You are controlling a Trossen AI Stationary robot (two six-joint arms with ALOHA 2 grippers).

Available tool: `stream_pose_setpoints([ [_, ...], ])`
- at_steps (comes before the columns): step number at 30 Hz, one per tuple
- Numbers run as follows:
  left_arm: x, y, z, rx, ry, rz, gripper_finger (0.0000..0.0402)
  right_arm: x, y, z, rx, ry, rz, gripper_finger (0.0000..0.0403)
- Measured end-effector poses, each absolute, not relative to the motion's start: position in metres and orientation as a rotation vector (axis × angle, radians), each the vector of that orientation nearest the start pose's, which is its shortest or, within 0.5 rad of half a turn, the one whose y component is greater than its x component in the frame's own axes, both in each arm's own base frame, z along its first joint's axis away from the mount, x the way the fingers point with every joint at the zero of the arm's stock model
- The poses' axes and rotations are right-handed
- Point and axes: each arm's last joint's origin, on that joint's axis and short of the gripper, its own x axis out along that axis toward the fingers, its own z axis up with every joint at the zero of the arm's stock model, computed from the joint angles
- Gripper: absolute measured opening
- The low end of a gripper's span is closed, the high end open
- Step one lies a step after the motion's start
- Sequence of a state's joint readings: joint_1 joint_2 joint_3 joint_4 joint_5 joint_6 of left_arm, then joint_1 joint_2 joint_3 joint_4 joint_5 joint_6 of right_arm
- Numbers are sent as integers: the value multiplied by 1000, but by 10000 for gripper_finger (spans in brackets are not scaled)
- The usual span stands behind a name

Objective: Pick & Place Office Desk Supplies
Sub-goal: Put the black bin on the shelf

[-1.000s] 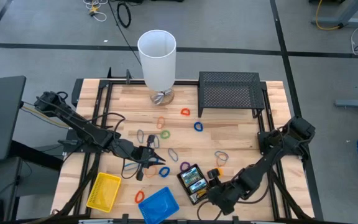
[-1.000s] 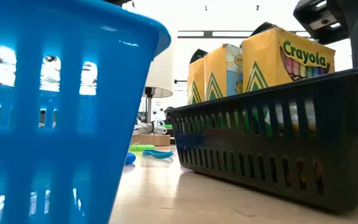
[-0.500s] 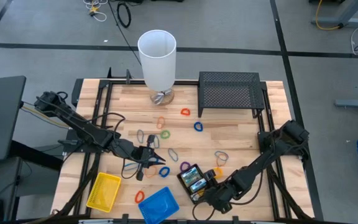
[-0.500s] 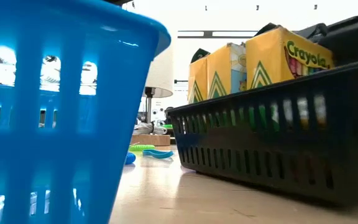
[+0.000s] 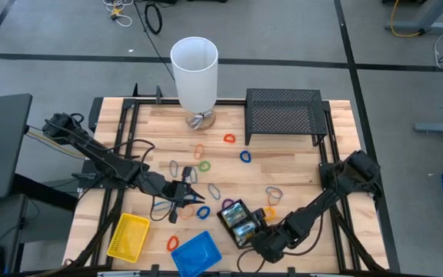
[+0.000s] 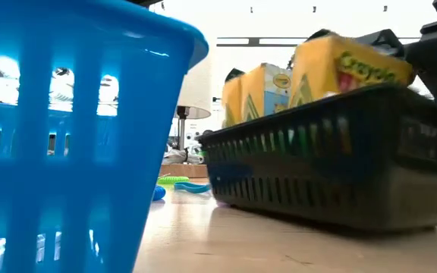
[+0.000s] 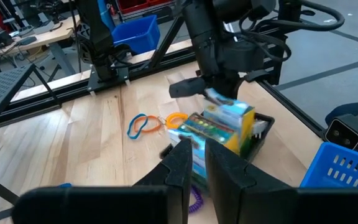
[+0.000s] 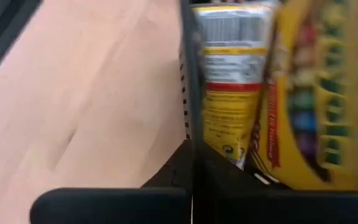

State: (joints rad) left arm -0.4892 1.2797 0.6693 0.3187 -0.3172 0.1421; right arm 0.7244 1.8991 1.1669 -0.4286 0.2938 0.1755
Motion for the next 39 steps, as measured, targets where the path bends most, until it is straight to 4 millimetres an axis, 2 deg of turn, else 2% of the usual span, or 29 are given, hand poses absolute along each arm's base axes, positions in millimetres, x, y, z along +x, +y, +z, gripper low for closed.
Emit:
stream_pose_setpoints([
  [4, 243, -119, 238, 256, 257, -190, 53, 273, 239, 147, -504, 1030, 206, 6],
  [12, 243, -119, 238, 261, 257, -191, 53, 273, 241, 169, -575, 1026, 36, 3],
  [17, 243, -119, 238, 260, 257, -193, 53, 272, 237, 174, -626, 1007, -58, 2],
  [29, 243, -119, 238, 259, 257, -193, 53, 269, 205, 176, -694, 1176, -203, 2],
  [33, 243, -119, 238, 259, 256, -193, 53, 272, 192, 189, -673, 1178, -213, 2],
  [39, 243, -119, 238, 260, 256, -194, 53, 273, 167, 219, -608, 1175, -232, 2],
])
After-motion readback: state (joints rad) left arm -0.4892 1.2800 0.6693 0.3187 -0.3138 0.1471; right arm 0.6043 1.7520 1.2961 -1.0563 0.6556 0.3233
